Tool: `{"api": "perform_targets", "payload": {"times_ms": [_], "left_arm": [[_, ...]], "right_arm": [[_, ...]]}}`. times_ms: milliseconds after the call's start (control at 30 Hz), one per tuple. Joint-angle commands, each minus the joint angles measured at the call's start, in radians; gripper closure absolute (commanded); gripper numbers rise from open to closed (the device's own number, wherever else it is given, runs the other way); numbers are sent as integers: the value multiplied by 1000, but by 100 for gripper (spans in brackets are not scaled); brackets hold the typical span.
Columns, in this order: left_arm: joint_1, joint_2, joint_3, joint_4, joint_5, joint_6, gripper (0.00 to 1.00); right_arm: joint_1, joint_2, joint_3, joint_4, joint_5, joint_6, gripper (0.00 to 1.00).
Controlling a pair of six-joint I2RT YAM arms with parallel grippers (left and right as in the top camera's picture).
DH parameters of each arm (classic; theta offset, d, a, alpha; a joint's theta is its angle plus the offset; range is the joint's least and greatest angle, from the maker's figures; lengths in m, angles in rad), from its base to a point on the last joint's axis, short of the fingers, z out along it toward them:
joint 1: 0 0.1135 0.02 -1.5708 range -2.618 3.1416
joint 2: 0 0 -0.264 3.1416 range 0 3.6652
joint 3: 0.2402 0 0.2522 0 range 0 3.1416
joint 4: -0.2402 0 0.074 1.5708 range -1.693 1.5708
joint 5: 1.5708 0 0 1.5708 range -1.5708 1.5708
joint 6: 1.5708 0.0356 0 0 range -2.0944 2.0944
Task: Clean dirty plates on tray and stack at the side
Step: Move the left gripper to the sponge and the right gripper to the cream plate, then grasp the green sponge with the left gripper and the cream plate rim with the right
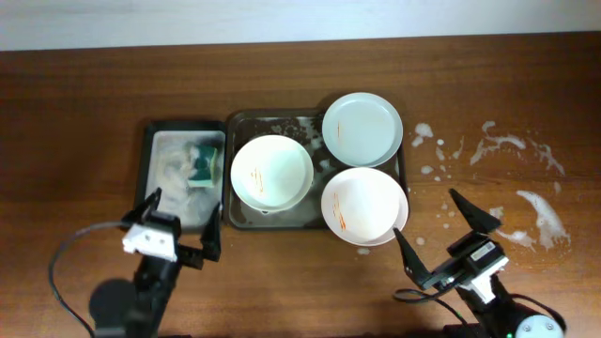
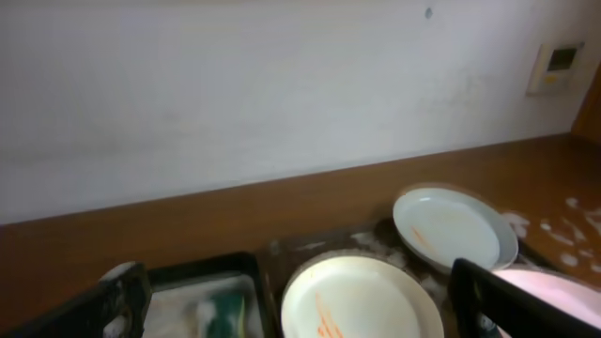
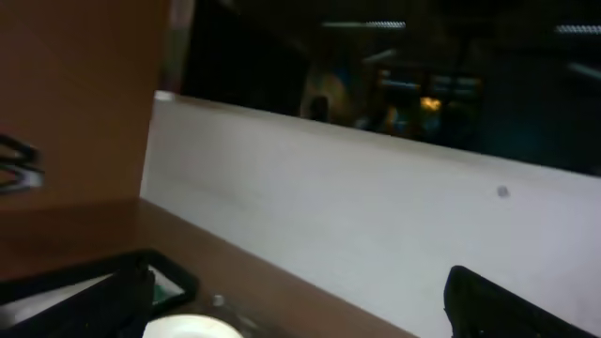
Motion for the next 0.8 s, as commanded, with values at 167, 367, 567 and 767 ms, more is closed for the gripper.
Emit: {"api": "perform_targets", "payload": {"times_ms": [167, 367, 567, 767], "left_arm": [[4, 716, 645, -481, 41, 143, 1], [4, 1086, 814, -644, 42, 144, 1], [4, 1109, 814, -603, 57, 143, 1], [4, 1111, 814, -561, -16, 143, 1]], "right_arm": [[6, 626, 537, -329, -314, 63, 2], [181, 1380, 1179, -919, -218, 63, 2], [286, 1761, 1407, -866, -71, 63, 2], [360, 1947, 1403, -848, 59, 98, 21]]}}
